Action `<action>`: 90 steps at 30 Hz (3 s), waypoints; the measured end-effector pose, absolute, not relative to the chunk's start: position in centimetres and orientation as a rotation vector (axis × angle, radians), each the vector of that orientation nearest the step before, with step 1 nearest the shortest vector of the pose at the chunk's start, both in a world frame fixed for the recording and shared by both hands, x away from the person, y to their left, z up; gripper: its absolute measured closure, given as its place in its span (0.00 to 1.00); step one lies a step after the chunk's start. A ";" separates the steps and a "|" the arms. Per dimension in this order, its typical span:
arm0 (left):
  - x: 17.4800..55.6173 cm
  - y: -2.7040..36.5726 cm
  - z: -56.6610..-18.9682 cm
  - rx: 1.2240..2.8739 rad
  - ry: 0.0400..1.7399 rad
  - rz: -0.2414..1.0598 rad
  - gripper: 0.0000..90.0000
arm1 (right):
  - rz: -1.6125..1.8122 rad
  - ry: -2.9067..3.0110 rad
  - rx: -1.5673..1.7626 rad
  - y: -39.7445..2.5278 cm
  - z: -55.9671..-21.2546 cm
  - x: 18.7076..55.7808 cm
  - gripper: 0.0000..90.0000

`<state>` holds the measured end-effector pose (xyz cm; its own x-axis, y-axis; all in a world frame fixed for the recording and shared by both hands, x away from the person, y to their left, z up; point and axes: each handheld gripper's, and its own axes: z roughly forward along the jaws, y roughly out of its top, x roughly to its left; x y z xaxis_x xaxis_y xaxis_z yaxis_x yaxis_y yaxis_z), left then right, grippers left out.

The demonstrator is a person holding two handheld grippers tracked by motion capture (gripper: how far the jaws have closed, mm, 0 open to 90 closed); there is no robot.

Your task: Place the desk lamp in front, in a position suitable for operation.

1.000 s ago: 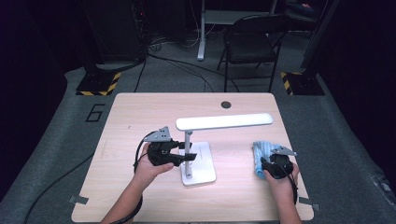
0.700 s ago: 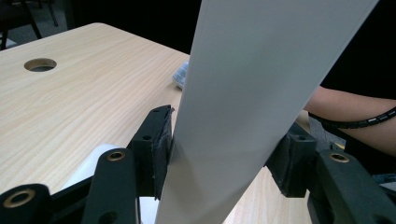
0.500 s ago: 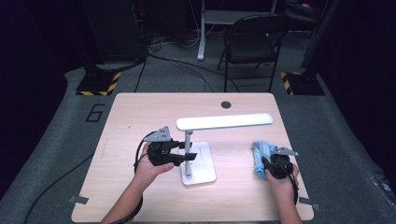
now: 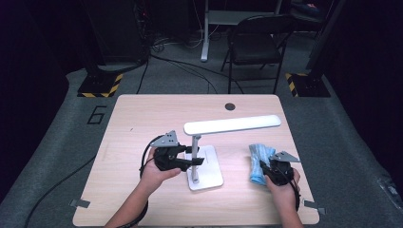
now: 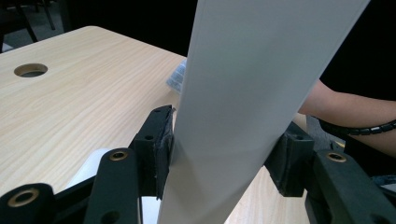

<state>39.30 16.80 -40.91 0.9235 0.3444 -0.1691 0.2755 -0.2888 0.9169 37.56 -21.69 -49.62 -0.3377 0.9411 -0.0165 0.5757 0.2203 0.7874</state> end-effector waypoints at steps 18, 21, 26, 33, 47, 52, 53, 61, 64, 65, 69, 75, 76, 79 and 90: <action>38.8 15.8 -41.1 1.882 0.422 0.049 0.53 | 1.123 2.278 1.185 -13.2 -49.0 36.0 0.76; 38.7 15.7 -41.1 1.883 0.414 0.044 0.53 | 1.142 2.298 1.169 -12.0 -49.3 35.9 0.75; 38.8 15.8 -41.0 1.885 0.411 0.039 0.53 | 1.144 2.319 1.159 -11.1 -49.7 35.8 0.72; 38.9 15.7 -40.8 1.895 0.429 0.027 0.52 | 1.121 2.290 1.158 -10.4 -49.6 35.6 0.59; 38.3 15.4 -39.4 1.908 0.449 0.062 0.45 | 1.052 2.320 1.103 -9.2 -50.2 35.7 0.59; 38.3 15.2 -39.4 1.912 0.448 0.067 0.42 | 1.056 2.313 1.115 -9.2 -50.2 35.6 0.59; 38.3 15.2 -39.4 1.908 0.448 0.065 0.41 | 1.060 2.311 1.129 -9.2 -50.2 35.6 0.59; 38.3 15.3 -39.3 1.905 0.435 0.072 0.45 | 1.058 2.302 1.115 -9.2 -50.1 35.5 0.58; 38.2 15.4 -39.3 1.905 0.434 0.083 0.53 | 1.068 2.284 1.102 -9.1 -50.0 35.2 0.57; 38.2 15.4 -39.4 1.903 0.429 0.088 0.53 | 1.060 2.294 1.106 -9.0 -50.2 35.2 0.56; 38.1 15.3 -39.4 1.914 0.421 0.114 0.55 | 1.060 2.308 1.115 -9.0 -50.3 35.3 0.58; 37.9 15.3 -39.3 1.923 0.399 0.119 0.55 | 1.075 2.295 1.088 -9.2 -49.8 34.8 0.71; 37.9 15.3 -39.3 1.923 0.394 0.113 0.55 | 1.086 2.281 1.097 -9.2 -49.6 34.5 0.72; 38.1 15.4 -39.4 1.919 0.377 0.101 0.56 | 1.090 2.286 1.100 -9.2 -49.5 34.0 0.71; 38.1 15.6 -39.4 1.922 0.352 0.084 0.55 | 1.053 2.324 1.057 -8.5 -50.3 34.0 0.68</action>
<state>38.13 15.63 -39.42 0.9529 0.2831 -0.1085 0.2032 -0.3308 0.9216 34.01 -8.50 -50.35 -0.6463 0.7625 -0.0303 0.4801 0.4371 0.7606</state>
